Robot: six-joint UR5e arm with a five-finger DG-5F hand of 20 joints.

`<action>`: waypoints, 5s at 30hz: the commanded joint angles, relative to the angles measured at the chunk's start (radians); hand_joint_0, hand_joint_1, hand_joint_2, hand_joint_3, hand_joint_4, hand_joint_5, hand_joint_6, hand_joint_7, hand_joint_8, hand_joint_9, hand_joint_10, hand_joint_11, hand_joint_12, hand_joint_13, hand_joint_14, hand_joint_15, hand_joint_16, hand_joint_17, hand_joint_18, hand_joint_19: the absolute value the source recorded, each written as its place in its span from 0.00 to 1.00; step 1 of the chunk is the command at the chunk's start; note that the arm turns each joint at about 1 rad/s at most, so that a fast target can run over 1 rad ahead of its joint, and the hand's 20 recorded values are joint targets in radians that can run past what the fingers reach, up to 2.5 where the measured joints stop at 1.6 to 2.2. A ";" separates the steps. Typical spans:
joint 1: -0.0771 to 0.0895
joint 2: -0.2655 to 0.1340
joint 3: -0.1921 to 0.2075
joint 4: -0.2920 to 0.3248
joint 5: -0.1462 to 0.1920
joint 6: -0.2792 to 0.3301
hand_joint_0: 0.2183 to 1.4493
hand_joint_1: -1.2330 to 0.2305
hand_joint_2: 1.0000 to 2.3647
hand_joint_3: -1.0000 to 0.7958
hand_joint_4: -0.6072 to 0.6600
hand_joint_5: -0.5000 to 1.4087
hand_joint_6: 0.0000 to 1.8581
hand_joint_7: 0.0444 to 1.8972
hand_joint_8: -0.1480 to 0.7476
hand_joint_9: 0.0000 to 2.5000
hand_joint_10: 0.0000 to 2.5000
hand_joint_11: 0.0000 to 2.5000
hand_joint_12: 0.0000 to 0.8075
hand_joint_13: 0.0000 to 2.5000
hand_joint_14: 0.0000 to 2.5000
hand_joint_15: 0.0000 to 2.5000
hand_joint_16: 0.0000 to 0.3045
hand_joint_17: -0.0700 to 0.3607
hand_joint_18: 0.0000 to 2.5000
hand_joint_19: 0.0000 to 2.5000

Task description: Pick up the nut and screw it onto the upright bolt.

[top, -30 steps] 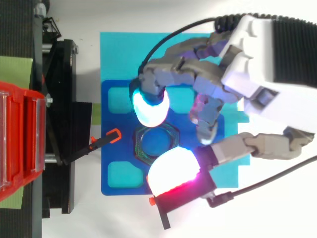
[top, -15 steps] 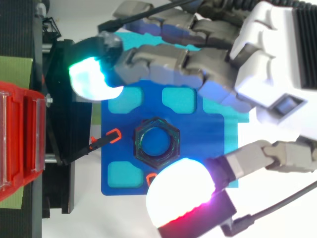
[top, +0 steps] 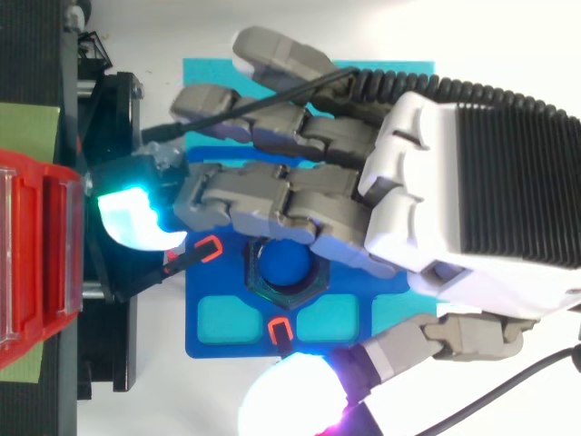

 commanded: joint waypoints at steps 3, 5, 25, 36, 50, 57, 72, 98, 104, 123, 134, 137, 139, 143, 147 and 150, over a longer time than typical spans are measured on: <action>0.008 0.000 -0.020 -0.015 -0.002 0.001 0.17 0.67 0.00 0.28 0.58 0.15 0.27 0.30 0.35 0.08 0.00 0.00 0.40 0.00 0.00 0.00 0.16 0.42 0.00 0.00; 0.008 0.000 -0.020 -0.018 -0.002 -0.001 0.17 0.64 0.00 0.28 0.57 0.14 0.27 0.31 0.37 0.08 0.00 0.00 0.42 0.00 0.00 0.00 0.17 0.43 0.00 0.00; -0.001 -0.005 -0.042 -0.029 -0.071 -0.030 0.13 0.77 0.00 0.28 0.70 0.16 0.27 0.31 0.35 0.00 0.00 0.00 0.42 0.00 0.00 0.00 0.20 0.49 0.00 0.00; -0.006 -0.003 -0.080 -0.008 -0.072 -0.030 0.13 0.71 0.00 0.28 0.57 0.13 0.27 0.31 0.45 0.12 0.00 0.00 0.48 0.02 0.00 0.00 0.20 0.49 0.00 0.00; -0.021 -0.003 -0.080 0.011 -0.121 -0.065 0.16 0.64 0.00 0.28 0.64 0.14 0.27 0.41 0.45 0.13 0.00 0.00 0.42 0.11 0.00 0.00 0.13 0.37 0.00 0.00; -0.023 -0.003 -0.078 0.029 -0.121 -0.068 0.16 0.65 0.00 0.28 0.47 0.10 0.27 0.27 0.34 0.00 0.00 0.00 0.42 0.00 0.00 0.00 0.18 0.46 0.00 0.00; -0.024 -0.003 -0.074 0.032 -0.127 -0.078 0.12 0.71 0.00 0.28 0.58 0.14 0.27 0.31 0.36 0.00 0.00 0.00 0.44 0.00 0.00 0.00 0.22 0.51 0.00 0.00; -0.040 -0.005 -0.075 -0.029 -0.120 -0.081 0.13 0.72 0.00 0.28 0.64 0.16 0.27 0.39 0.38 0.00 0.00 0.00 0.44 0.00 0.00 0.00 0.21 0.49 0.00 0.00; -0.041 -0.005 -0.075 -0.037 -0.123 -0.081 0.14 0.72 0.00 0.28 0.68 0.17 0.27 0.44 0.39 0.00 0.00 0.00 0.44 0.00 0.00 0.00 0.20 0.48 0.00 0.00; -0.064 -0.005 -0.075 -0.044 -0.127 -0.079 0.17 0.66 0.00 0.28 0.77 0.23 0.27 0.58 0.45 0.10 0.00 0.00 0.40 0.03 0.00 0.00 0.14 0.38 0.00 0.00; -0.081 -0.003 -0.075 -0.047 -0.127 -0.079 0.20 0.66 0.00 0.28 0.66 0.27 0.27 0.62 0.45 0.23 0.00 0.00 0.36 0.12 0.00 0.00 0.10 0.33 0.00 0.00; -0.087 -0.003 -0.075 -0.052 -0.127 -0.079 0.21 0.65 0.00 0.28 0.64 0.27 0.27 0.63 0.45 0.29 0.00 0.00 0.35 0.14 0.00 0.00 0.10 0.32 0.00 0.00; -0.090 -0.003 -0.075 -0.054 -0.130 -0.079 0.21 0.65 0.00 0.28 0.62 0.28 0.27 0.64 0.45 0.33 0.00 0.00 0.34 0.16 0.00 0.00 0.09 0.31 0.00 0.00; -0.098 -0.003 -0.075 -0.054 -0.146 -0.078 0.22 0.64 0.00 0.28 0.57 0.30 0.27 0.71 0.39 0.47 0.00 0.00 0.29 0.24 0.00 0.00 0.06 0.26 0.09 0.00; -0.103 -0.003 -0.075 -0.054 -0.157 -0.079 0.22 0.63 0.00 0.28 0.56 0.31 0.27 0.72 0.35 0.53 0.00 0.00 0.26 0.29 0.00 0.00 0.05 0.24 0.15 0.00; -0.104 -0.003 -0.075 -0.051 -0.161 -0.079 0.22 0.64 0.00 0.28 0.56 0.31 0.27 0.73 0.33 0.56 0.00 0.00 0.24 0.33 0.00 0.00 0.05 0.23 0.18 0.00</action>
